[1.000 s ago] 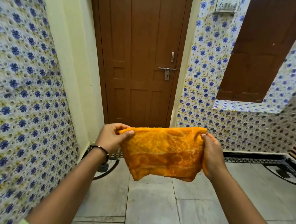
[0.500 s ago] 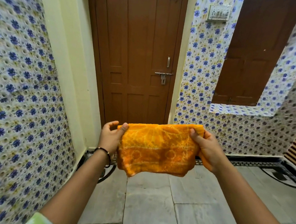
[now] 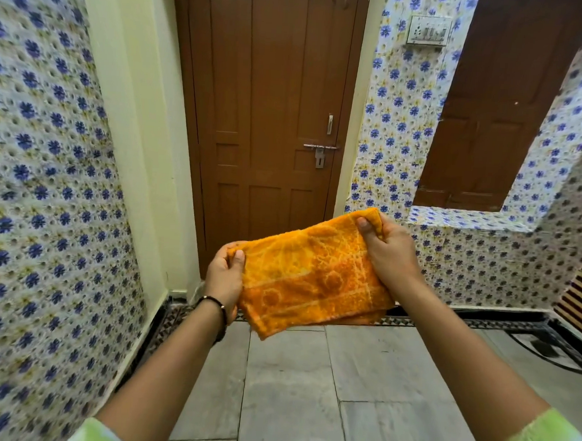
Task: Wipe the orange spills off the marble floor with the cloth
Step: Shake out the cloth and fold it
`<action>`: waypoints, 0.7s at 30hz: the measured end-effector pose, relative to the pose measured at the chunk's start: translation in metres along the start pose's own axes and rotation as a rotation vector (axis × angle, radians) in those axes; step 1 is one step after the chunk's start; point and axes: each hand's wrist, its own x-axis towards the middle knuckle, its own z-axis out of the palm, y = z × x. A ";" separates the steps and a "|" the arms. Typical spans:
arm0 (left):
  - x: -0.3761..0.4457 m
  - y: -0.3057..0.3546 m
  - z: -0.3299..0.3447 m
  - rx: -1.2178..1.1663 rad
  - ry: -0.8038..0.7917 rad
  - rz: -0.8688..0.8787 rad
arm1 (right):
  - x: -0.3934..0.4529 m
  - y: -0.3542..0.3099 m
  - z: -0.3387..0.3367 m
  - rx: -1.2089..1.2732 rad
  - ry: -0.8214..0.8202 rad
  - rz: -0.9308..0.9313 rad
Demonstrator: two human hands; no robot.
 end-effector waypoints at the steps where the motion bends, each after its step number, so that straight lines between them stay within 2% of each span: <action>1: -0.001 0.000 0.000 0.100 0.002 0.059 | 0.001 0.002 -0.001 0.016 0.012 0.008; 4: 0.000 0.008 -0.002 0.226 0.005 0.210 | 0.005 0.014 -0.007 0.001 0.080 0.094; 7: -0.001 0.022 0.008 0.190 0.018 0.205 | -0.002 0.027 -0.001 -0.385 0.016 0.239; 9: -0.004 0.026 0.021 0.169 -0.021 0.165 | -0.020 0.021 0.013 -0.363 -0.025 0.171; 10: -0.006 0.027 0.028 0.195 -0.050 0.149 | -0.033 0.011 0.021 -0.265 -0.065 0.125; 12: -0.007 0.023 0.038 0.258 -0.078 0.128 | -0.055 -0.004 0.037 -0.089 -0.272 0.155; 14: -0.005 0.016 0.044 0.282 -0.066 0.091 | -0.072 -0.007 0.051 -0.044 -0.462 0.220; 16: -0.001 0.012 0.044 0.239 -0.034 0.021 | -0.081 -0.003 0.062 -0.082 -0.524 0.214; 18: 0.003 0.008 0.041 0.191 -0.018 -0.049 | -0.082 0.002 0.069 -0.158 -0.535 0.175; 21: 0.009 0.005 0.032 0.058 0.008 -0.210 | -0.077 0.005 0.073 -0.214 -0.400 0.120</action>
